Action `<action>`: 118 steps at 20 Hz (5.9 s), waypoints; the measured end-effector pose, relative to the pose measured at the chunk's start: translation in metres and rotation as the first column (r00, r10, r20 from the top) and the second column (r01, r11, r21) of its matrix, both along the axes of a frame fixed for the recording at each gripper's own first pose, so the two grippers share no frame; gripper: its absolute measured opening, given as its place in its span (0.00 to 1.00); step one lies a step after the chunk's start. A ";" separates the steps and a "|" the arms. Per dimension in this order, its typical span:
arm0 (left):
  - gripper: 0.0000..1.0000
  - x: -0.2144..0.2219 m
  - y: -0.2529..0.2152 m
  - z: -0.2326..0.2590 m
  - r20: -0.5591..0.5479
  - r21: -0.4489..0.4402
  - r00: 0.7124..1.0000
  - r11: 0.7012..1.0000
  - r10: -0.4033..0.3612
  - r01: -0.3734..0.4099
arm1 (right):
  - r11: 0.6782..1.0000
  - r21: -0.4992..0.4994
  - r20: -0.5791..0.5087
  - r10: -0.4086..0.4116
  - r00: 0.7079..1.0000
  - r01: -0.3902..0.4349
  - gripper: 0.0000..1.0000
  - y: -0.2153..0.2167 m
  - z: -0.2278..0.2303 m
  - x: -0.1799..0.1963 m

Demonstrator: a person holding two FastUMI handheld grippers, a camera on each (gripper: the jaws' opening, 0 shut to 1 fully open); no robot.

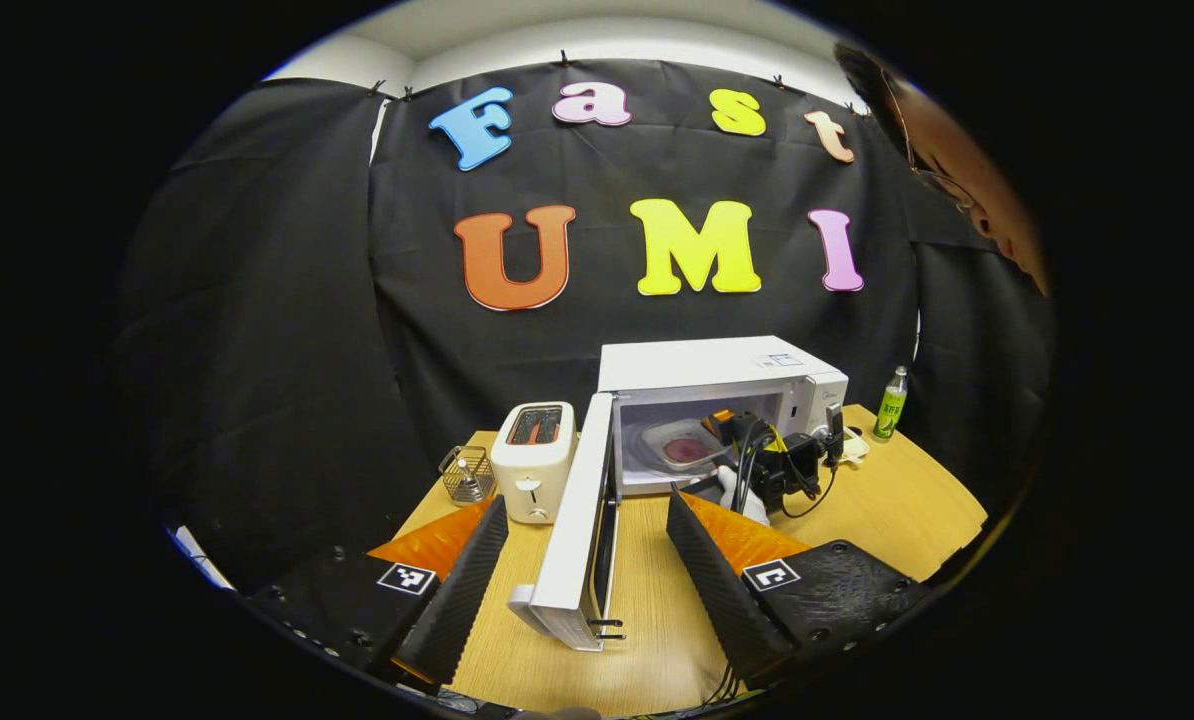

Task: Open the microwave oven with the left hand, put the food in, and close the microwave oven.

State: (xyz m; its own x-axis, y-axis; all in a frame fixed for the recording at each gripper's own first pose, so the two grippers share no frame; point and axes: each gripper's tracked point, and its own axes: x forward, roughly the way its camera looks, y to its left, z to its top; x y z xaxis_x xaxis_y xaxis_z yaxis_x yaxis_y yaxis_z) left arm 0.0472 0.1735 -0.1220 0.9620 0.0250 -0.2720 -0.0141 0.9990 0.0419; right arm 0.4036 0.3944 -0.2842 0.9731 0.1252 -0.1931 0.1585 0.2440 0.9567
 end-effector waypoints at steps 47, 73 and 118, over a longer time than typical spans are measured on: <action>0.00 0.026 0.119 -0.066 0.074 -0.057 0.985 0.987 0.154 -0.150 | 0.350 -0.925 -0.087 0.192 0.978 -0.151 0.92 -0.281 0.184 -0.282; 0.00 0.050 -0.089 -0.118 0.000 -0.083 0.987 0.984 -0.160 0.159 | 0.353 -0.925 -0.078 0.189 0.979 -0.142 1.00 -0.347 0.206 -0.297; 0.00 0.249 -0.286 -0.121 -0.005 -0.110 0.970 0.964 -0.243 0.241 | 0.352 -0.918 -0.161 0.091 0.983 -0.183 1.00 -0.469 0.188 -0.305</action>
